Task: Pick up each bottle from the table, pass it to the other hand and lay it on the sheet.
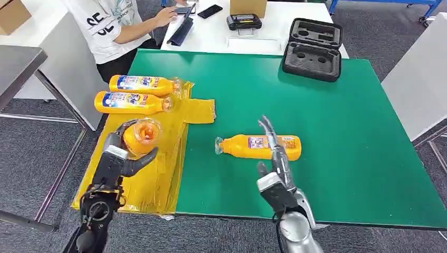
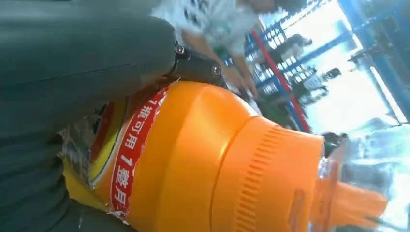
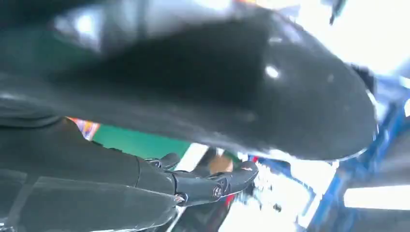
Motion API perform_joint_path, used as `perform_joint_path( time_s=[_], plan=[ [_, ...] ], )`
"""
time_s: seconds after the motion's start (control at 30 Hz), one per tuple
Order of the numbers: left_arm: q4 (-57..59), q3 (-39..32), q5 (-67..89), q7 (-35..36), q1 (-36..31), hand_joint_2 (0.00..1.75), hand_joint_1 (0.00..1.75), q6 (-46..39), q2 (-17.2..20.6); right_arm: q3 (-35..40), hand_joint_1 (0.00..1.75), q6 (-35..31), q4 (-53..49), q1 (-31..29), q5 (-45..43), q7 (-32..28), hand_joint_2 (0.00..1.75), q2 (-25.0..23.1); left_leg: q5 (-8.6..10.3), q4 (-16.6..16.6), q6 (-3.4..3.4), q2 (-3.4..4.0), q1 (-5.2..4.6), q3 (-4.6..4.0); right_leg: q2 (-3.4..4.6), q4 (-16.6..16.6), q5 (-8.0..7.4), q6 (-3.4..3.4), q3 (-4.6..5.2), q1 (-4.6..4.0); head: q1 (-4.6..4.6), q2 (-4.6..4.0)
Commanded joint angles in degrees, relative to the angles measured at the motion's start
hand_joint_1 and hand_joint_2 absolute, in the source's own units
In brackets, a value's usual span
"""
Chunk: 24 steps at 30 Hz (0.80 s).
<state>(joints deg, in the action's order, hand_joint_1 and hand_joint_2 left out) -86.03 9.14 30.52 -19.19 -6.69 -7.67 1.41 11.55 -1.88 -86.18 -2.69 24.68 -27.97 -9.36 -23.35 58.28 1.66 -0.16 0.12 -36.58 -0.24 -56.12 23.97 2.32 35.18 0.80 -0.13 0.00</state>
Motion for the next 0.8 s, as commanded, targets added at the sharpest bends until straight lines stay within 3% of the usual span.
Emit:
perform_joint_path(
  time_s=[0.03, 0.1, 0.17, 0.37, 0.5, 0.53, 0.57, 0.8],
  plan=[
    [10.36, 2.54, 16.42, 7.37, -9.61, 1.75, 1.75, 5.09, 12.95, -7.26, 0.0, -1.02, -5.52, 2.73, -0.3, -2.49, 1.75, 1.71, -0.14, 0.01, -0.15, -0.26, 0.1, 0.42, -0.26, -0.02, 0.23, -0.17, -0.48, -0.11, 0.02, 0.0],
    [16.49, 7.55, 20.96, 8.11, -12.26, 1.75, 1.75, 9.79, 16.73, -7.24, 0.0, -1.17, -5.19, 2.04, -0.23, -2.48, 1.75, 1.64, -0.07, -0.06, -0.12, -0.1, 0.04, 0.32, -0.1, 0.0, 0.12, -0.13, -0.32, -0.04, 0.0, 0.0],
    [20.99, 10.68, 22.49, 7.59, -15.08, 1.75, 1.75, 11.68, 17.82, -7.35, 0.0, -1.41, -4.72, 1.65, -0.23, -2.48, 1.75, 1.65, -0.01, -0.07, -0.07, -0.08, 0.01, 0.21, -0.07, 0.02, 0.04, -0.08, -0.19, -0.01, 0.0, 0.0],
    [26.19, 14.41, 24.8, 8.0, -18.6, 1.75, 1.75, 13.29, 17.64, -7.37, 0.0, -1.51, -4.62, 2.1, -0.19, -2.66, 1.75, 1.17, 0.04, -0.04, -0.1, -0.04, 0.04, 0.18, -0.1, 0.01, 0.05, -0.07, -0.16, -0.03, 0.0, 0.0],
    [34.0, 20.38, 27.25, 8.04, -24.71, 1.75, 1.75, 17.12, 19.15, -6.64, 0.0, -1.35, -2.61, 1.79, -0.13, -3.16, 1.75, 1.51, 0.05, -0.03, -0.11, -0.07, 0.04, 0.16, -0.13, 0.01, 0.04, -0.06, -0.16, -0.03, 0.0, 0.0],
    [34.59, 20.89, 27.17, 7.63, -25.43, 1.75, 1.75, 17.74, 19.51, -6.57, 0.0, -1.33, -2.24, 1.62, -0.22, -3.31, 1.75, 1.61, -0.07, -0.02, -0.17, -0.18, 0.1, 0.47, -0.24, 0.01, 0.18, -0.14, -0.52, -0.09, 0.02, 0.0],
    [35.04, 21.45, 27.15, 7.13, -26.19, 1.75, 1.75, 18.55, 20.05, -6.56, 0.0, -1.32, -1.76, 1.39, -0.37, -3.51, 1.75, 1.68, 0.05, -0.03, -0.12, -0.08, 0.06, 0.16, -0.13, 0.01, 0.03, -0.07, -0.17, -0.05, 0.0, 0.0],
    [35.08, 21.52, 26.99, 6.87, -26.41, 1.75, 1.75, 18.79, 20.37, -6.61, 0.0, -1.33, -1.56, 1.17, -0.43, -3.57, 1.75, 1.74, -0.03, -0.06, -0.15, 0.0, 0.08, 0.35, -0.03, 0.03, 0.08, -0.11, -0.33, -0.07, 0.0, 0.0]
  ],
)
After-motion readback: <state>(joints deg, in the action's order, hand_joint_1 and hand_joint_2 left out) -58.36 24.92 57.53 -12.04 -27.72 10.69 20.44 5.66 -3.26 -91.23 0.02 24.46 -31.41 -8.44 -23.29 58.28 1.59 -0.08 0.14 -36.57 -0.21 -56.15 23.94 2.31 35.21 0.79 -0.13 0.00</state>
